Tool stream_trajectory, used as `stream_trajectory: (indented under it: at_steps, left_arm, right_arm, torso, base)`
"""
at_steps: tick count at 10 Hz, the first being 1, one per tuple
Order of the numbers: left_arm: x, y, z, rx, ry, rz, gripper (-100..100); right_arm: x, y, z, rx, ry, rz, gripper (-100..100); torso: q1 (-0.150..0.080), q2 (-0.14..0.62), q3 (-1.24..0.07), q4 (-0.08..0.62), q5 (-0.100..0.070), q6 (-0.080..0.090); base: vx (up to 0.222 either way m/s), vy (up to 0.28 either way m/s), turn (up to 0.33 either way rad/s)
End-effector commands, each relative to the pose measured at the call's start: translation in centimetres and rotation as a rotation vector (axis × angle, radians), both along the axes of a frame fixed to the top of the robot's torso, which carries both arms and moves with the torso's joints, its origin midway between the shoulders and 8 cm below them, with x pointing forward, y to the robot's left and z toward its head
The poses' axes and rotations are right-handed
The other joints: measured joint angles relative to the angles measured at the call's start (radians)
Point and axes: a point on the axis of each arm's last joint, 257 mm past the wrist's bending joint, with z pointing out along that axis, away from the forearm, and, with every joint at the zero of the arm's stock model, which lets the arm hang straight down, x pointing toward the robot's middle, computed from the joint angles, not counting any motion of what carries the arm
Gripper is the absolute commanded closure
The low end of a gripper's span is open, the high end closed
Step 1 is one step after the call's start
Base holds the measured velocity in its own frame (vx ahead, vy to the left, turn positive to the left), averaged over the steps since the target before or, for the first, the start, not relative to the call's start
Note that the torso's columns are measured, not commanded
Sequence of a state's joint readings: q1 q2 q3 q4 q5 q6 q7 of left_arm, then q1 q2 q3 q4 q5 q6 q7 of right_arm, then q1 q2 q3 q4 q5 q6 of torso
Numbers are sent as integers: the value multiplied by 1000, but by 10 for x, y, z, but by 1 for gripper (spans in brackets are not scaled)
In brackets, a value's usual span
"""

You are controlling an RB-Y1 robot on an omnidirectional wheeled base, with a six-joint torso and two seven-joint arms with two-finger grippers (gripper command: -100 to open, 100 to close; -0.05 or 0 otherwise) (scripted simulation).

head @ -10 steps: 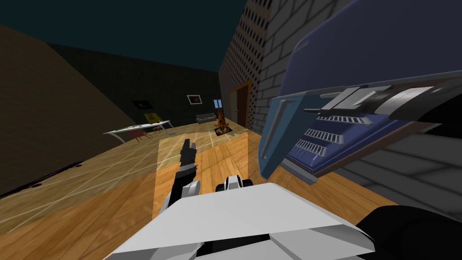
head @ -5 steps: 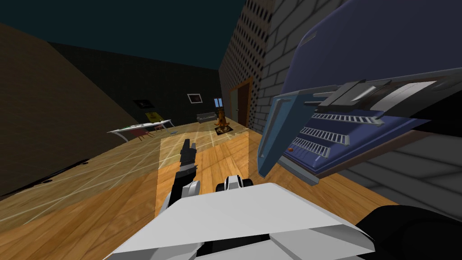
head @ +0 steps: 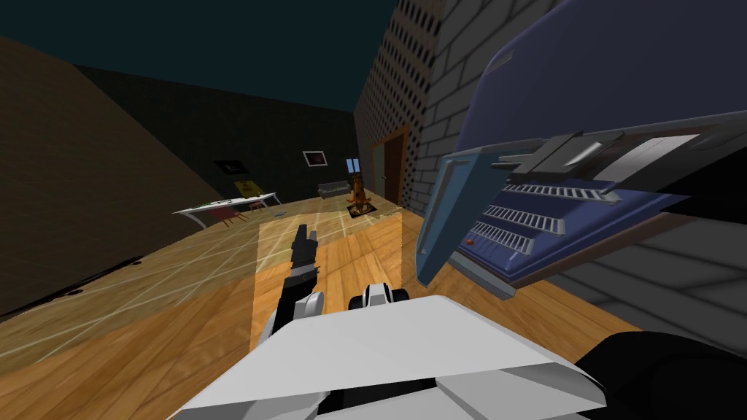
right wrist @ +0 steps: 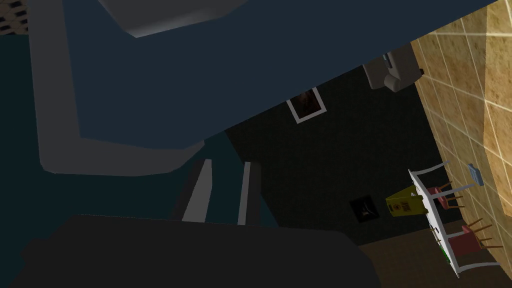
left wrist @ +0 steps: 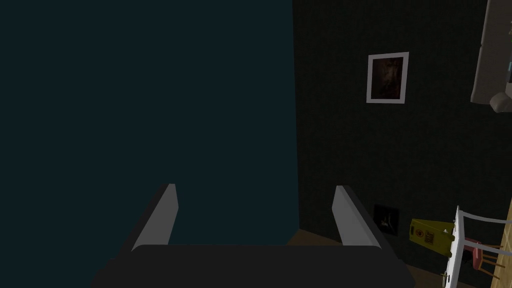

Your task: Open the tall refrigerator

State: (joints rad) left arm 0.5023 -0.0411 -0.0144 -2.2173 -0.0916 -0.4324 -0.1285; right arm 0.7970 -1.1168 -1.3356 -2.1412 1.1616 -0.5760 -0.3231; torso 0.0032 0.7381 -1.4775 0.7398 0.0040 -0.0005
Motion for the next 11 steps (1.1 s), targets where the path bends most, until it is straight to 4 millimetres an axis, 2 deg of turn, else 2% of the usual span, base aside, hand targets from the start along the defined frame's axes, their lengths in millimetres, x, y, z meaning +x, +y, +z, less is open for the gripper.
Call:
stream_trajectory:
  at_steps: [1,6,7,8,11]
  left_arm:
    - [0,0,0,0,0,0,0]
    - [0,0,0,0,0,0,0]
    - [0,0,0,0,0,0,0]
    - [0,0,0,0,0,0,0]
    - [0,0,0,0,0,0,0]
  right_arm:
    - [-2,-14,0,4,-1,-32,100]
    - [-7,-46,-1,12,-2,-107,100]
    - [-6,-42,1,11,-1,-94,100]
    - [-9,-56,0,11,12,-130,-100]
    - [-16,-79,-2,15,31,-186,-100]
  torso:
    - [2,-4,-1,-2,-2,1]
    - [-5,0,1,-2,-4,0]
    - [-3,0,2,-2,-4,1]
    - [-9,4,4,-1,-5,0]
    - [-3,-2,0,-2,-4,0]
  base:
    - [122,136,-62]
    - [169,211,-49]
    - [87,122,-19]
    - [92,53,-155]
    - [152,87,-158]
